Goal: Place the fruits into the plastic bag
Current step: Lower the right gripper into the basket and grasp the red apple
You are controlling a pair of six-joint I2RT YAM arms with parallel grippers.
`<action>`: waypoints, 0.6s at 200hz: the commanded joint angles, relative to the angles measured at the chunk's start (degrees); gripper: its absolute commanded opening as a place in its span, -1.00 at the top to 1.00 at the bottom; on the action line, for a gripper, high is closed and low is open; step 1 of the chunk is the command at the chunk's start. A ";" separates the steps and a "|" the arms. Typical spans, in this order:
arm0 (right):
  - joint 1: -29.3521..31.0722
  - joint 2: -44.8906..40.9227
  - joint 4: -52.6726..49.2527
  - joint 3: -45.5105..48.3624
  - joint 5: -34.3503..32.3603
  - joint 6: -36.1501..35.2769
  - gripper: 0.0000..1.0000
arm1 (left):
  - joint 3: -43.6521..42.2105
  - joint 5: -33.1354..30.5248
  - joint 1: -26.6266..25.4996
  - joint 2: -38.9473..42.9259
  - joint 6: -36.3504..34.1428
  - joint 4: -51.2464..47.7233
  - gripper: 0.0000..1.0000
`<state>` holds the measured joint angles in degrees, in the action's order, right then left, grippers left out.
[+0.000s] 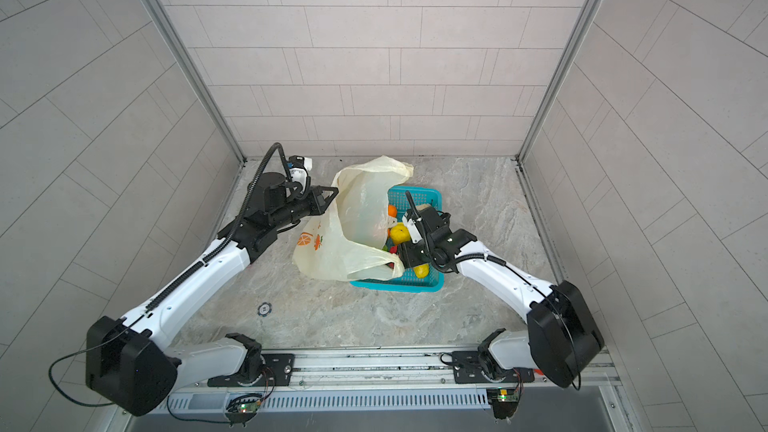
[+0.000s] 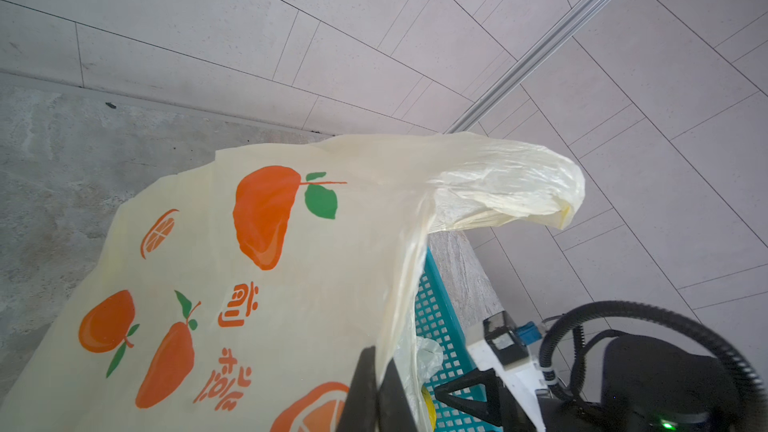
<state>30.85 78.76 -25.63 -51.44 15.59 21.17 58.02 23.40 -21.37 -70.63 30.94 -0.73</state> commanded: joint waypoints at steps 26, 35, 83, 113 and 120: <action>0.53 8.23 -3.72 -5.10 -1.84 -1.29 -0.37 | -0.62 -1.56 0.25 -0.68 0.60 -0.94 1.00; 0.83 9.39 -3.58 -5.68 -2.06 -1.44 -0.38 | -0.57 -1.22 0.23 -0.89 0.77 -0.67 1.00; 3.01 13.21 -3.07 -7.35 -3.98 -1.69 -0.38 | -0.82 -0.67 0.27 -1.83 0.46 0.13 1.00; 3.13 15.51 -2.09 -7.37 -6.34 -1.22 -0.38 | -0.82 -0.37 0.27 -1.96 0.52 0.47 1.00; 3.13 16.05 -1.77 -7.40 -6.92 -1.29 -0.38 | -0.85 -0.36 0.25 -1.88 0.44 0.54 1.00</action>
<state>33.87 93.30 -27.18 -58.43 12.34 20.08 57.82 22.68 -21.37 -72.51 31.53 -1.13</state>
